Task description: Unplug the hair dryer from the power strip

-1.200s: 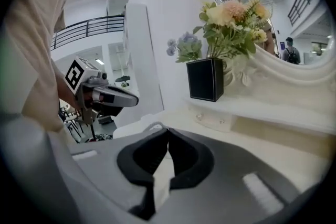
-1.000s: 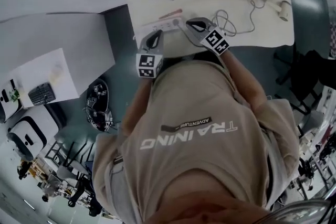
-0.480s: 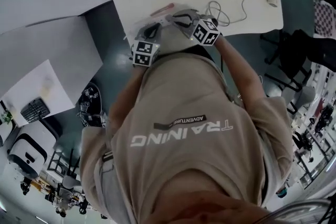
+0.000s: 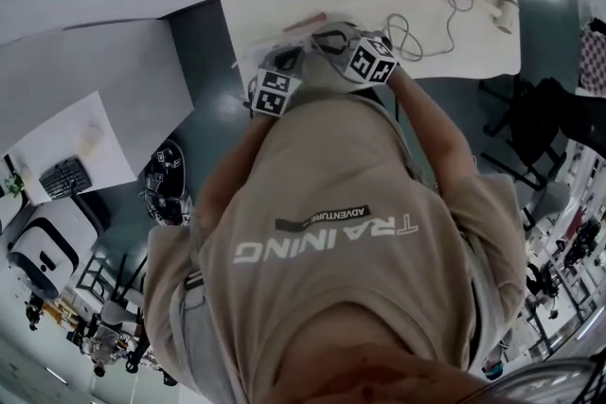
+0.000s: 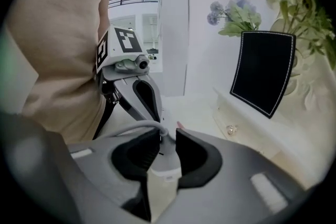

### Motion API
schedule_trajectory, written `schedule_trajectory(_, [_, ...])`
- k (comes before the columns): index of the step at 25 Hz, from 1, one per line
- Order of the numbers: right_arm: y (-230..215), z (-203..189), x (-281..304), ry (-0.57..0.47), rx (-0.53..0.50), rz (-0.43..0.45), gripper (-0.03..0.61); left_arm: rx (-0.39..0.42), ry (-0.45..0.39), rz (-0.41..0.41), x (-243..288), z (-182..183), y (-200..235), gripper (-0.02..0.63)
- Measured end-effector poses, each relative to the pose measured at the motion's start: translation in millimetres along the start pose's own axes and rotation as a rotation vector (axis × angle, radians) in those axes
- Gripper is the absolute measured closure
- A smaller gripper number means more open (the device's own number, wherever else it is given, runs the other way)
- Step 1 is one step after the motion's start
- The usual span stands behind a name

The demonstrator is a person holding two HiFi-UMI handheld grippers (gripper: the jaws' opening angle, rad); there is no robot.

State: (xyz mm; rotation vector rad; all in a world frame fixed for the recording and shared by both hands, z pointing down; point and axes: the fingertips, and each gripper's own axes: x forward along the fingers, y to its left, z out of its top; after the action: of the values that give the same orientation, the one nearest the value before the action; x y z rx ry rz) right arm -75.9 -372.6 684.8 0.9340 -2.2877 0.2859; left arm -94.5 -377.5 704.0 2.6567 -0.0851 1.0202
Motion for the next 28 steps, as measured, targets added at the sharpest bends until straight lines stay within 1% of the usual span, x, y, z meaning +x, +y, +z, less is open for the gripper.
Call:
schedule_trajectory(2, [-1,1,-1,-0.02,0.03,0.005,0.486,-0.008,0.003,-0.002,0,0,-1,0.611])
schedule_trajectory(6, [-8,2,-5,-0.116,0.205,0.035,0.505,-0.016,0.014,0.009,1,0,-1,0.612])
schedule_trajectory(7, [-8,3,-6,-0.128,0.222,0.039,0.505,-0.018,0.018,0.014,2,1,-1,0.611])
schedule_trajectory(11, [-9,12,-16,-0.161,0.184,0.036,0.506,-0.019,0.027,0.035,5,2,0,0.612])
schedule_trajectory(16, [-18,20,-38,-0.198,0.234,0.007,0.506,-0.039,0.034,0.047,5,3,0,0.611])
schedule_trajectory(19, [-20,27,-60,-0.209,0.254,-0.026,0.505,-0.065,0.029,0.044,5,2,-2,0.611])
schedule_trajectory(22, [-22,35,-77,-0.217,0.261,-0.071,0.503,-0.097,0.003,0.069,0,5,2,0.611])
schedule_trajectory(26, [-18,49,-98,-0.265,0.266,-0.107,0.503,-0.127,-0.096,0.111,-25,32,-1,0.611])
schedule_trajectory(28, [-16,55,-106,-0.291,0.279,-0.113,0.503,-0.116,-0.149,0.125,-42,50,-4,0.611])
